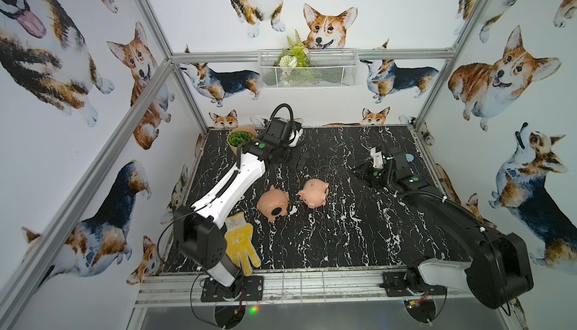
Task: Close piggy banks
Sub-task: Reset both arms
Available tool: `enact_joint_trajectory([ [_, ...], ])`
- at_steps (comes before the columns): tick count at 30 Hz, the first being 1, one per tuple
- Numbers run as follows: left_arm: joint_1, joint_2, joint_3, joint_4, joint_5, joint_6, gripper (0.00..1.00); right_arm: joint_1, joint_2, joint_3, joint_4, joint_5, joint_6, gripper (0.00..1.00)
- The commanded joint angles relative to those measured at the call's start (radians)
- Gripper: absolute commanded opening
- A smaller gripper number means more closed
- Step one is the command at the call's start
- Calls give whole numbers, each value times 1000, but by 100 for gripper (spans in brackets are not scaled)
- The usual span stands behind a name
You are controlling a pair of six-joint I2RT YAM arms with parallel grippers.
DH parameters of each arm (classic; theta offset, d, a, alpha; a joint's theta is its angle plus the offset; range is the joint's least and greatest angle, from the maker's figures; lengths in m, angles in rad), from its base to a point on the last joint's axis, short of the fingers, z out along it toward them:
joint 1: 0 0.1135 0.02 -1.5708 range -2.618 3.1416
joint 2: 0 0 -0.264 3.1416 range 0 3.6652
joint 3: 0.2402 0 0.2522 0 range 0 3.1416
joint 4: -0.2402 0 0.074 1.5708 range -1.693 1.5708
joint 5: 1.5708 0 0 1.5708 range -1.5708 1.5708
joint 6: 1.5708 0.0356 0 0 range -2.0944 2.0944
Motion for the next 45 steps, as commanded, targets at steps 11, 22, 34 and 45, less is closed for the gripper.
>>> enact_joint_trajectory([
  [11, 116, -314, -715, 928, -734, 69, 100, -125, -282, -147, 47, 594, -513, 81],
  [22, 221, -289, -1011, 1097, -779, 52, 100, -190, -311, -441, 408, 723, -584, 91],
  [34, 384, -192, -1112, 1365, -520, -10, 100, -335, 21, -604, 948, 642, -622, 94],
  [45, 429, -39, -1134, 1591, -332, -17, 100, -335, 215, -665, 1222, 471, -692, 100],
])
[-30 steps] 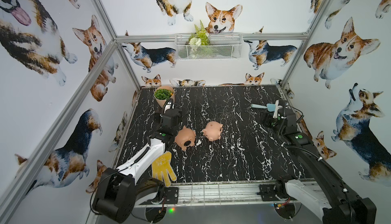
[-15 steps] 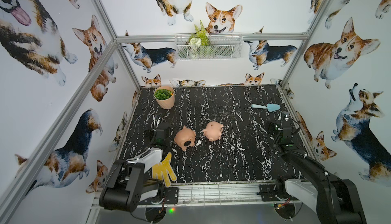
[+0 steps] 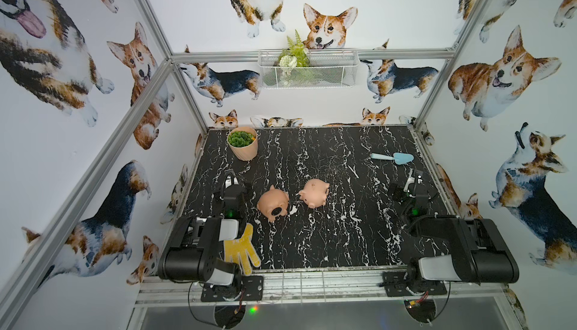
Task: Close piggy banks
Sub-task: Reset both arms
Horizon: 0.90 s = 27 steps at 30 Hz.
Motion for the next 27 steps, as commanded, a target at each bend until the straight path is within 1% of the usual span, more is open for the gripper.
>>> enact_joint_trajectory([
  [1, 2, 6, -5, 100, 53, 4, 100, 1, 56, 7, 164, -62, -35, 100],
  [2, 2, 10, -4, 105, 60, 9, 100, 1, 61, 21, 151, -69, -38, 100],
  [5, 2, 25, 2, 104, 98, 20, 100, 1, 27, 87, -33, -98, -38, 100],
  [6, 2, 43, 5, 111, 116, 24, 100, 1, 25, 90, -47, -99, -38, 100],
  [7, 2, 95, 3, 176, 125, 42, 100, 2, 30, 82, -24, -99, -38, 100],
  [8, 2, 118, 5, 201, 133, 54, 100, 2, 41, 78, 2, -99, -41, 100],
  [9, 3, 82, 28, 97, 158, 37, 100, 2, 50, 70, 33, -99, -41, 100],
  [10, 4, 83, 59, 47, 157, 42, 100, 1, 58, 63, 59, -102, -48, 100],
  [11, 3, 106, 83, 37, 143, 55, 100, 2, 58, 63, 61, -102, -49, 100],
  [12, -1, 97, 89, 4, 141, 45, 100, 2, 53, 65, 48, -102, -49, 100],
  [14, -2, 103, 83, 33, 136, 57, 100, 2, 49, 69, 32, -103, -47, 100],
  [27, -18, 102, 90, 17, 121, 60, 100, 1, 52, 70, 32, -101, -43, 100],
])
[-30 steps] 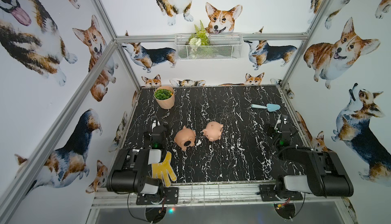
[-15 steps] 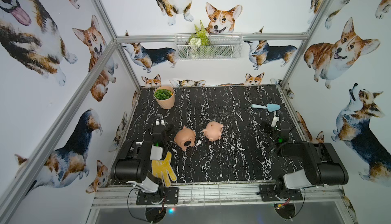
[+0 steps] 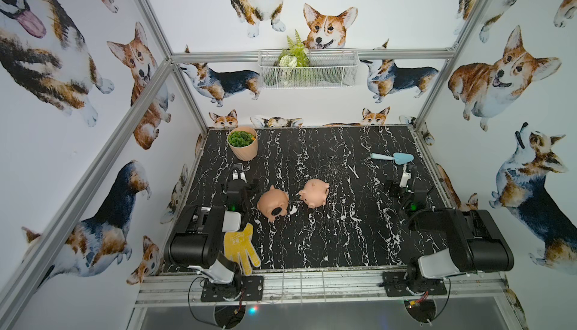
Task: Close piggy banks
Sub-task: Reset both arms
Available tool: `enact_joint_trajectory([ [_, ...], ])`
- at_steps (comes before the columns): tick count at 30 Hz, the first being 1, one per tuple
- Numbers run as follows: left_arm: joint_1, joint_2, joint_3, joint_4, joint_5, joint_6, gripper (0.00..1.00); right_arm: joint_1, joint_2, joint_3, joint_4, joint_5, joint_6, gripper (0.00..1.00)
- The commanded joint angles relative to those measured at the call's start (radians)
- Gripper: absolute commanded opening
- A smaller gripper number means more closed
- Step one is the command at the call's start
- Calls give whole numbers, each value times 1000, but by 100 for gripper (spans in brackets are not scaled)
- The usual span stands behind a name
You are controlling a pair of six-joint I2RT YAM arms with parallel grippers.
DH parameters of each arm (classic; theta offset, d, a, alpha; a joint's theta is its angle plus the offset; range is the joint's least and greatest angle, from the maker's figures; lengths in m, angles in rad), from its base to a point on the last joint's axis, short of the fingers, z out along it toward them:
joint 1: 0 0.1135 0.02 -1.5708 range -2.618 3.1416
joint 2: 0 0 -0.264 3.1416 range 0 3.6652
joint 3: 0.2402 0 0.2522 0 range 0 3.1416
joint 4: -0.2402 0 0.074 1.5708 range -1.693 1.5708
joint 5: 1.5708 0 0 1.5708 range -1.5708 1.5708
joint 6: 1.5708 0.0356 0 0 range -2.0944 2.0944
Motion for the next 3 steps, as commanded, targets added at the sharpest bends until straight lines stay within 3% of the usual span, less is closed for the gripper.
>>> enact_joint_trajectory([
  [1, 0, 0, 6, 6, -8, 8, 100, 2, 0, 4, 28, -3, -12, 100],
  [3, 0, -2, 3, 10, -8, 7, 100, 2, -1, 6, 27, -2, -12, 100],
])
